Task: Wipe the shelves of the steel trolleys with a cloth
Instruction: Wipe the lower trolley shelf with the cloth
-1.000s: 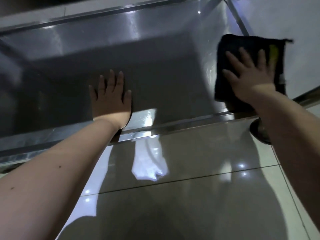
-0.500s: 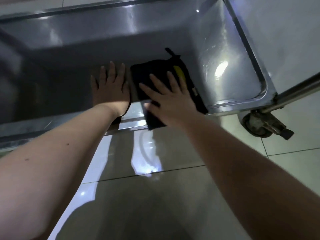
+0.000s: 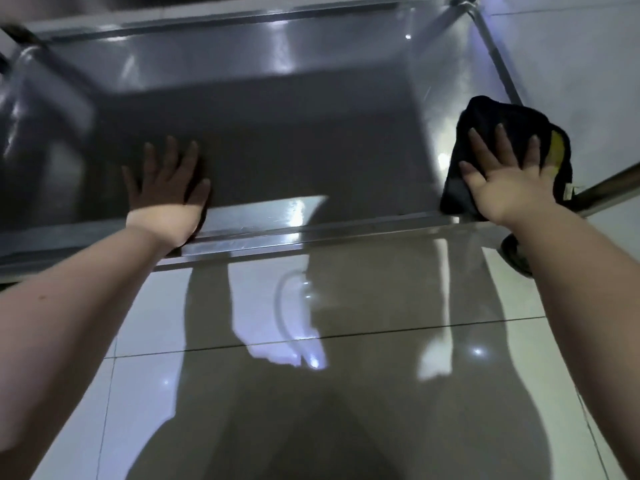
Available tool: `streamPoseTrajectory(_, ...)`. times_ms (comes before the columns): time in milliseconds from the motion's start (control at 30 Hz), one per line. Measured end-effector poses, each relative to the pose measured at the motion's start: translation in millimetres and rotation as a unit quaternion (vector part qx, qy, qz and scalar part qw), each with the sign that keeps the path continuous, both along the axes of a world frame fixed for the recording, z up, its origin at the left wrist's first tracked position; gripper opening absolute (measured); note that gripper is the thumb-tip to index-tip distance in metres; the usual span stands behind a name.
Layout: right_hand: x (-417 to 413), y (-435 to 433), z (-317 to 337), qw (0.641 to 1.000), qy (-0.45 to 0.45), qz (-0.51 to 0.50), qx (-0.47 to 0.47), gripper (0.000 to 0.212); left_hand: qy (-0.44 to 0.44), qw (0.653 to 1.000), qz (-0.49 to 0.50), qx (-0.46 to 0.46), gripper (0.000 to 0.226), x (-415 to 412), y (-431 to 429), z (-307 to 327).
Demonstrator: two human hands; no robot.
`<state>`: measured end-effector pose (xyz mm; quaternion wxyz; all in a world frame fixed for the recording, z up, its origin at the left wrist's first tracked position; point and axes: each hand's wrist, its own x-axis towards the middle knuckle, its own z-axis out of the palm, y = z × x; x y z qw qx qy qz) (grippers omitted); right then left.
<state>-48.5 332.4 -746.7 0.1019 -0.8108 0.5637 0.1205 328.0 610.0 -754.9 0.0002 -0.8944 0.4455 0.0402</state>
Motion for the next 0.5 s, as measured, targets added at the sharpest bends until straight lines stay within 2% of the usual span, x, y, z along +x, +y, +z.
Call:
streamPoseTrajectory(67, 8, 7, -1, 1.0, 0.001, -0.015, 0.0, 0.057, 0.002, 0.999, 0.034, 0.018, 0.057, 2, -5, -9)
streamPoseTrajectory(200, 72, 42, -3, 0.999, -0.001, 0.008, -0.033, 0.059, 0.001, 1.0, 0.026, 0.012, 0.056, 1, -7, -12)
streamPoseTrajectory(267, 130, 81, -7, 0.996, -0.018, 0.067, -0.055, 0.059, 0.007, 1.0, 0.029, 0.01, 0.056, 0, -6, -12)
streamPoseTrajectory(367, 213, 152, -11, 0.982, -0.062, 0.177, -0.037, 0.06, 0.004, 1.0, 0.026, 0.01, 0.056, -2, -7, -10)
streamPoseTrajectory(433, 234, 175, -11, 0.963, -0.074, 0.257, -0.016, 0.06, 0.01, 0.999, 0.03, 0.007, 0.056, -1, -6, -9)
streamPoseTrajectory(500, 228, 159, -10, 0.952, -0.074, 0.296, -0.022, 0.059, 0.015, 0.999, 0.031, -0.002, 0.056, -1, -5, -8)
